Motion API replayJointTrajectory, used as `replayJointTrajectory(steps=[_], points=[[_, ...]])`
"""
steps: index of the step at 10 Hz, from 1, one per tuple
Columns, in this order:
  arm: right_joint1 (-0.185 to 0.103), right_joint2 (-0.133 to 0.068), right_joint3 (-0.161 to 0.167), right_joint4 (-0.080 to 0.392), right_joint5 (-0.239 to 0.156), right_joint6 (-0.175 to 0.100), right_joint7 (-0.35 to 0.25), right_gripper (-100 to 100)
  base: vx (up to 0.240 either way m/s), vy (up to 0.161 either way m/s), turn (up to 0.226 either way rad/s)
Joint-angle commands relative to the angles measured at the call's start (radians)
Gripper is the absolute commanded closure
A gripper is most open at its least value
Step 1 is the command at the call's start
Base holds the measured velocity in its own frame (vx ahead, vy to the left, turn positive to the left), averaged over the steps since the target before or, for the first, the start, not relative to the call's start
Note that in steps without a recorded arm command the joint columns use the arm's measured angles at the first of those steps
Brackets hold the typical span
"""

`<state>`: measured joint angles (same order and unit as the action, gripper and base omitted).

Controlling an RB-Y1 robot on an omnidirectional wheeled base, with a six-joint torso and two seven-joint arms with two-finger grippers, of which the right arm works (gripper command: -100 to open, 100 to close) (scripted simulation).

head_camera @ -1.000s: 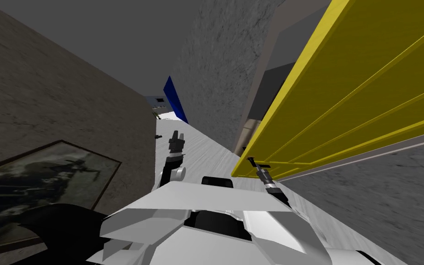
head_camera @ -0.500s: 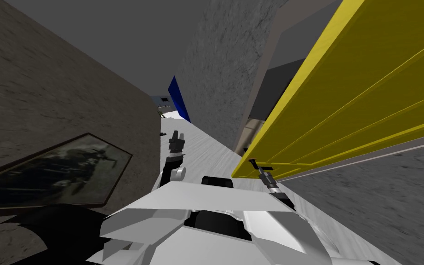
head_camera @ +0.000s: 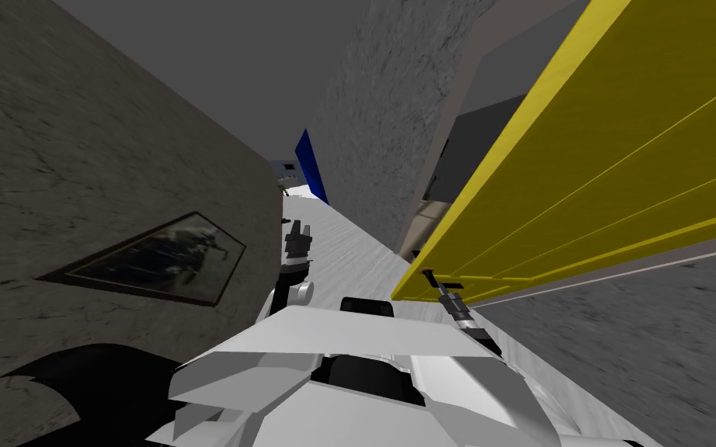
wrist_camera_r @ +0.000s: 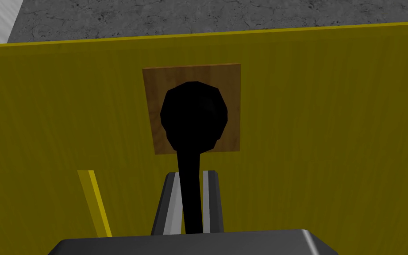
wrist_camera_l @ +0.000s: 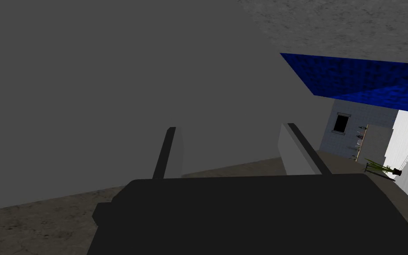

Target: Pull the door open

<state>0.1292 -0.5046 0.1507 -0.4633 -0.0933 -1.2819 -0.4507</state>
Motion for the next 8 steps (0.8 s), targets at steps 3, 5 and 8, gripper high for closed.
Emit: replayJointTrajectory(steps=[3,5,8], points=[[0.022,-0.005,0.006,0.005,-0.003,-0.027,-0.003,100,-0.157,-0.073,0.140],[0.026,-0.007,0.008,0.013,-0.004,-0.041,-0.004,100,-0.185,-0.065,0.157],[0.018,-0.006,0.011,0.040,-0.004,-0.061,-0.006,100,-0.144,-0.048,0.108]])
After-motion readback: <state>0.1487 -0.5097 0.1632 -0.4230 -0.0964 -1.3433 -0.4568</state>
